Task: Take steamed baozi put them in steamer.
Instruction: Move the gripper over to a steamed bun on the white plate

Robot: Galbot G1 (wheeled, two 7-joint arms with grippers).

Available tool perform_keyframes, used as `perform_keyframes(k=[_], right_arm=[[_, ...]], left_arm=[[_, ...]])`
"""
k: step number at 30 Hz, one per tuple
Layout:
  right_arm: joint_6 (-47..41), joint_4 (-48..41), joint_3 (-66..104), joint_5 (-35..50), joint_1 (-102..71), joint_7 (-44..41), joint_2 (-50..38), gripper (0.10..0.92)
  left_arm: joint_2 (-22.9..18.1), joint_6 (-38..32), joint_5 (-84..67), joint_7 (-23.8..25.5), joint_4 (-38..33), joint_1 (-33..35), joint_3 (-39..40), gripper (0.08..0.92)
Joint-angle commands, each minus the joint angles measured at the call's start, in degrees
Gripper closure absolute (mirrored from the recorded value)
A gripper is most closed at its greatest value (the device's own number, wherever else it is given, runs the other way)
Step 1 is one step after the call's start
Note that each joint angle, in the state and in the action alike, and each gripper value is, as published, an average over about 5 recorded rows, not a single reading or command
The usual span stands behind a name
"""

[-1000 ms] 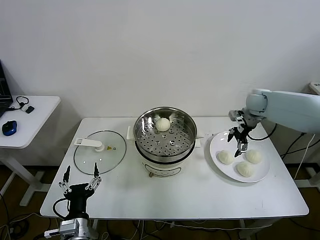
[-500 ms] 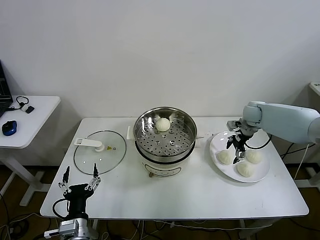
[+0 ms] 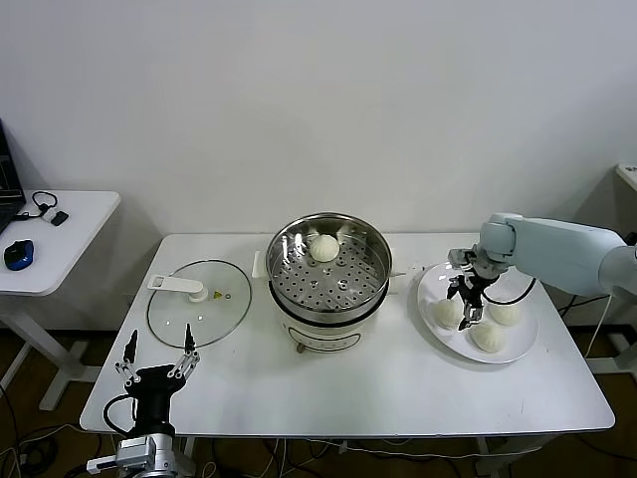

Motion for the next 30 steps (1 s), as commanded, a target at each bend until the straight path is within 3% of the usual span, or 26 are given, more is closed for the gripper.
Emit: perform_keyframes(k=[1,23,30], right_arm=[[0.2,-1.0,0.6,-0.1,-0.8,0.8,0.2,0.203],[0.8,-0.7,0.4,-0.7,-0.5,0.3,0.6,0.205],[0.7,-0.7,0.3,-0.8,-0.5,0.1,0.8,0.261]], left_arm=[[0.1,0.0,0.0,0.0,0.0,0.0,0.1,0.177],[0.2,-0.2,-0.1,0.0,-0.2,-0.1,0.2,0.177],[0.2,-0.1,-0.2,0.0,-0.3,-0.2,0.0,0.177]])
